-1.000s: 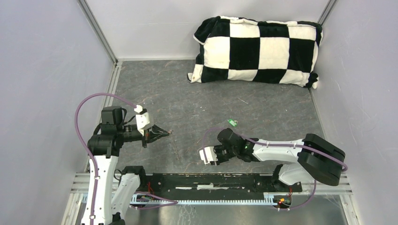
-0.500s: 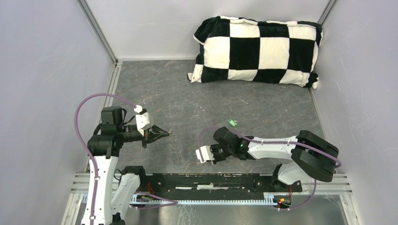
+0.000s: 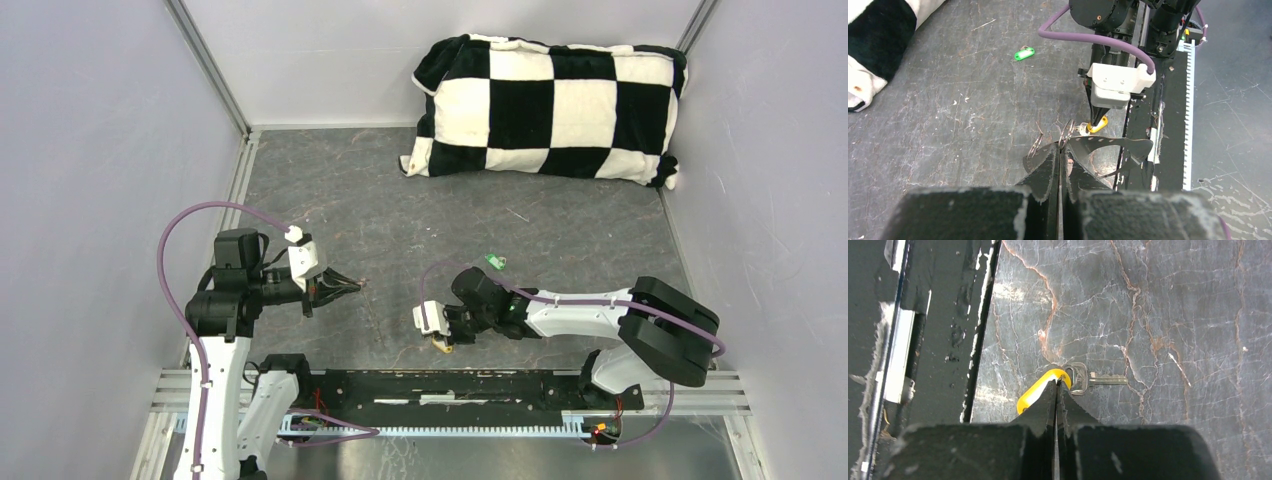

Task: Put the keys on the keyring
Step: Pick up the key from the center of the board.

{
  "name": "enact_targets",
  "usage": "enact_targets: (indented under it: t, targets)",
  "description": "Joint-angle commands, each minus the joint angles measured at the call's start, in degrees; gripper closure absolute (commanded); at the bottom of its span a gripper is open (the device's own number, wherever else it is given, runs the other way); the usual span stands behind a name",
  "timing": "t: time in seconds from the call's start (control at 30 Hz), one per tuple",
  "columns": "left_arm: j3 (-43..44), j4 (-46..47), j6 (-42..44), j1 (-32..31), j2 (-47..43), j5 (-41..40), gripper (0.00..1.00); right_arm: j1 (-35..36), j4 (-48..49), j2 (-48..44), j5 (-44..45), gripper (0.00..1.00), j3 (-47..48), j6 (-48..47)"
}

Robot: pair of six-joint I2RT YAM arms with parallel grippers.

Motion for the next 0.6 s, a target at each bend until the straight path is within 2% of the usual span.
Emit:
enact_targets:
  t: [0.0, 0.13, 0.23, 0.33, 0.4, 0.5, 0.57]
  targets:
    - [1.3, 1.8, -1.8, -0.1, -0.5, 0.6, 0.98, 0.2, 3.7, -1.7, -0.4, 1.0, 2.1, 8.8]
    - [0.7, 1.8, -1.7, -0.1, -0.2, 0.6, 0.98, 0.2, 4.3, -2.1, 0.3, 1.0, 3.0, 16.2]
    - [0.8, 1.8, -2.1, -0.1, -0.1, 0.1, 0.98, 0.2, 8.8, -4.5, 1.0, 1.0, 0.2, 21.5]
    - [0.6, 1.7, -2.0, -0.1, 0.1, -0.8, 0.98, 0.2, 13.9, -7.7, 5.4, 1.0, -3.3, 27.2]
    - [0.5, 1.7, -2.1, -0.2, 0.2, -1.2, 0.98, -0.1, 13.8, -8.2, 7.8, 1.0, -3.3, 29.1]
    - [0.3, 1.7, -2.1, -0.1, -0.1, -1.6, 0.98, -1.7, 15.9, -8.4, 6.9, 1.0, -3.6, 33.0]
    - [0.0, 1.7, -2.0, -0.1, -0.2, -2.1, 0.98, -4.1, 19.3, -8.3, 2.9, 1.0, -4.5, 37.2]
